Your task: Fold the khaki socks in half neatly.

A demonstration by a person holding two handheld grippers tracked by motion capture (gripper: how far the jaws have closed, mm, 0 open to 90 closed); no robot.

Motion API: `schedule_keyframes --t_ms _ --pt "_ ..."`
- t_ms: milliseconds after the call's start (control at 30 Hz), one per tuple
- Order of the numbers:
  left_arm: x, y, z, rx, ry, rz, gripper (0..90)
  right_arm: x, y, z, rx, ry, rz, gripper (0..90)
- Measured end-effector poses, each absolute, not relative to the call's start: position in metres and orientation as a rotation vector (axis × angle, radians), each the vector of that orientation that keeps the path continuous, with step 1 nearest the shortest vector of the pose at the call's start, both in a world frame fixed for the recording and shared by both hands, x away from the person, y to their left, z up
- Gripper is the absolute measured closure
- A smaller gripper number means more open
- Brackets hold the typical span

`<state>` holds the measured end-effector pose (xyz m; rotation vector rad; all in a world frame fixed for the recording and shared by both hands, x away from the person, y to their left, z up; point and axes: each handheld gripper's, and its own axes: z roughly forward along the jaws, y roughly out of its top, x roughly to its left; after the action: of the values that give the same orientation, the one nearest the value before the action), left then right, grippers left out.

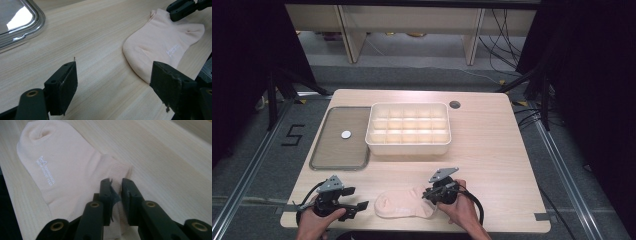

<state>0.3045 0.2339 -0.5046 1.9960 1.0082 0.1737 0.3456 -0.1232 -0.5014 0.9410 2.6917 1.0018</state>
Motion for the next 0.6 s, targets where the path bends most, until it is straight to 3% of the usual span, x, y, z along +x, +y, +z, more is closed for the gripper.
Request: schedule_keyframes --t_ms 200,467,600 --pt "0.305 0.230 -0.505 1.977 1.020 0.146 21.3 0.348 -0.132 -0.498 0.978 2.677 1.011 87.5" --pt "0.310 0.206 -0.507 1.998 0.986 0.078 22.6 0.346 -0.146 -0.496 1.040 2.659 0.982 87.7" --pt "0.316 0.188 -0.507 2.027 0.951 0.065 28.8 0.347 -0.147 -0.496 1.018 2.668 0.986 87.7"
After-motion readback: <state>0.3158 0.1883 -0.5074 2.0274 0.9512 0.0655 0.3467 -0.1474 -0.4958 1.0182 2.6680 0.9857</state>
